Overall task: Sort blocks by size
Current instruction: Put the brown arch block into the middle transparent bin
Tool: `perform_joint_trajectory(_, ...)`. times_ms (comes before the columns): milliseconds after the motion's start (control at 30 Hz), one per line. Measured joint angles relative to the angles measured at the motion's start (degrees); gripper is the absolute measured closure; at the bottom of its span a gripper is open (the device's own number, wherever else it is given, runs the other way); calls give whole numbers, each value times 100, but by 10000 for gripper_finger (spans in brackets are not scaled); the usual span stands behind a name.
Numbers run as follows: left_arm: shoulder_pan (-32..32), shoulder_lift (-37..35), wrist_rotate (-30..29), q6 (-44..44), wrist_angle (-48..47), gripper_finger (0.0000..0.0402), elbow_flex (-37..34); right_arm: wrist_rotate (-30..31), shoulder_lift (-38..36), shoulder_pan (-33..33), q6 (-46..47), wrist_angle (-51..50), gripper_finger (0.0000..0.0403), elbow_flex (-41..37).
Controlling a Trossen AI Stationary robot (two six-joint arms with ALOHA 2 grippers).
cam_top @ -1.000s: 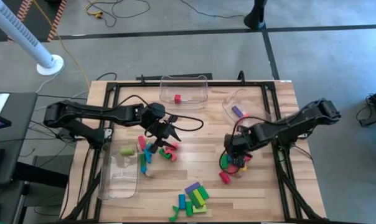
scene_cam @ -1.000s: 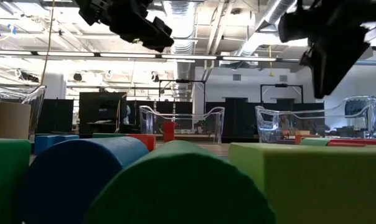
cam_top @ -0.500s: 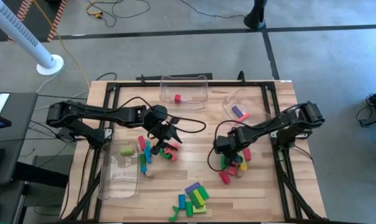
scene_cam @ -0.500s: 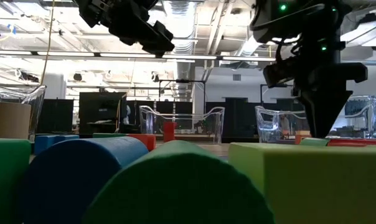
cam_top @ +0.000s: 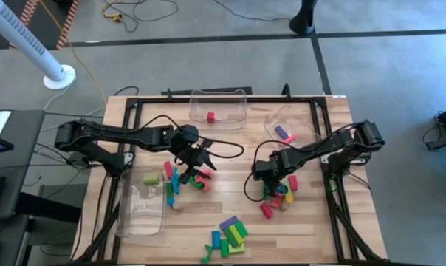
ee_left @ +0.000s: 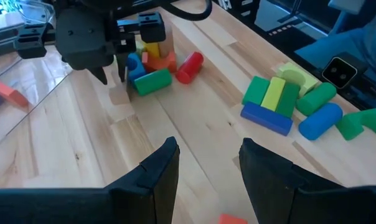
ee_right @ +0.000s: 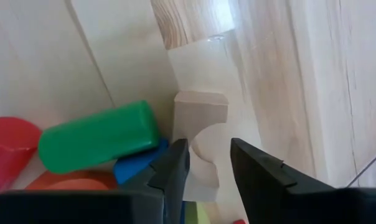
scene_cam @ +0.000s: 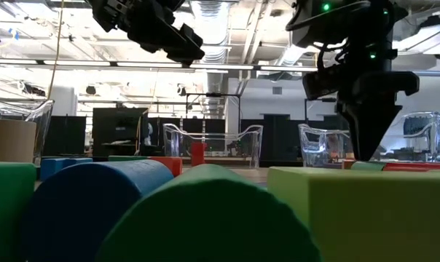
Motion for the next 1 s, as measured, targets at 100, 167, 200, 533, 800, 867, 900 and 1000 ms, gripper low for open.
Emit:
perform_joint_trajectory(100, 2, 0, 0, 0, 5, 241, 0, 0, -6, -11, -4, 14, 245, 0)
perform_joint_trajectory(167, 0, 0, 0, -3, 0, 241, 0, 0, -6, -36, -3, 8, 242, 0)
perform_joint_trajectory(200, 0, 0, -1, -7, 2, 241, 0, -1, -8, -55, -3, 6, 239, 0)
perform_joint_trajectory(533, 0, 0, -1, -42, -7, 241, 0, -190, -10, -146, 7, 314, 201, 0)
perform_joint_trajectory(800, 0, 0, 0, -42, -9, 241, 0, -195, -12, -151, 22, 345, 200, 0)
perform_joint_trajectory(867, 2, 0, 0, -42, -9, 241, 0, -197, -12, -165, 56, 442, 200, 0)
perform_joint_trajectory(900, 0, 0, -2, -42, -7, 241, 0, -202, -12, -186, 104, 492, 200, 0)
perform_joint_trajectory(1000, 0, 0, -1, -42, -4, 241, 0, -203, -5, -246, 155, 560, 200, 0)
